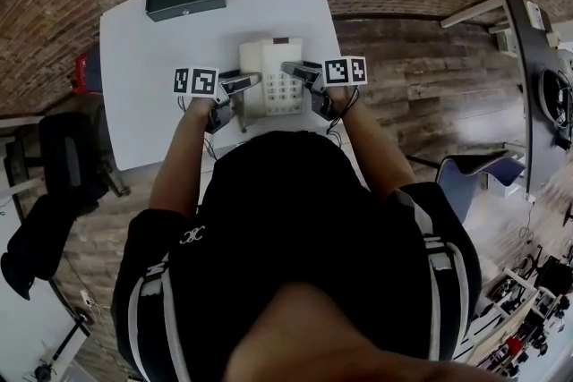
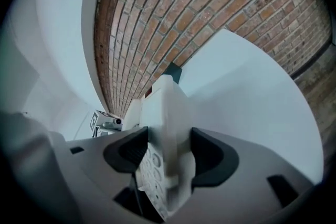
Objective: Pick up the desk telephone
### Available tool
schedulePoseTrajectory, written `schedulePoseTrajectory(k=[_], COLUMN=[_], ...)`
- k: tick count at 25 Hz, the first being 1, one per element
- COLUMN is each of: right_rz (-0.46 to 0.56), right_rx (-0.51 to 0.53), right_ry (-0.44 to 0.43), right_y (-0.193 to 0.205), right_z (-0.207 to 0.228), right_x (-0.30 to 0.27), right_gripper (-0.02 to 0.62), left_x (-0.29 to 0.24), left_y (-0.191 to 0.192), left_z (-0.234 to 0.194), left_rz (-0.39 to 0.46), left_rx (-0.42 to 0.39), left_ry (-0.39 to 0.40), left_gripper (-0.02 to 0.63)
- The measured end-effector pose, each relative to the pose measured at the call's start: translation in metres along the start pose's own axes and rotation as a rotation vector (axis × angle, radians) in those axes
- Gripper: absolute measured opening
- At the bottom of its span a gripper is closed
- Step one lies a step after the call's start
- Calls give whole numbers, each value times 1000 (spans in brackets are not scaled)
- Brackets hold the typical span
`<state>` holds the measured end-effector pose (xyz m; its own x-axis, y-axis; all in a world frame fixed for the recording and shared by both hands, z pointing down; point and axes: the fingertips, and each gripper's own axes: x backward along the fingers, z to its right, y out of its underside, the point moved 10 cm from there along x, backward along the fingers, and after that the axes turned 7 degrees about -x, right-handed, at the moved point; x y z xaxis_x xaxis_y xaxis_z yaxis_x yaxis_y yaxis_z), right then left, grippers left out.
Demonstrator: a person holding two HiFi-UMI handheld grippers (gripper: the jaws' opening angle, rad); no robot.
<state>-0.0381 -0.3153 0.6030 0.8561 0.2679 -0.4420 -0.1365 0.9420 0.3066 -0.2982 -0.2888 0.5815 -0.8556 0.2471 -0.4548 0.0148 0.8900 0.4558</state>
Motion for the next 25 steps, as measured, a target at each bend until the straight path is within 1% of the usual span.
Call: schedulePoseTrajectory(k=[4,8,13,18,20,25], right_rz=[28,59,128,197,231,333], right_rx=[65,135,236,300,335,486], right_ry=[-1,-18,-40,-93,-109,-148], right_y=[-17,-33,-53,-73,-78,-82], right_z=[-20,-44,-81,-118,-134,-178], right_x=[8,17,27,42,50,73], right_gripper=[230,230,230,230,230,230], left_x=[9,22,44,71,81,105], left_y=[-14,-30,-54,-83,-91,-99], left_z=[15,32,57,92,107,145], left_rz=[54,101,150,236,275,377], left_rx=[-38,-105,-181,-309,-365,-530], left_ry=[1,-5,-11,-43,-37,-30], left_gripper=[357,357,356,354,354,353])
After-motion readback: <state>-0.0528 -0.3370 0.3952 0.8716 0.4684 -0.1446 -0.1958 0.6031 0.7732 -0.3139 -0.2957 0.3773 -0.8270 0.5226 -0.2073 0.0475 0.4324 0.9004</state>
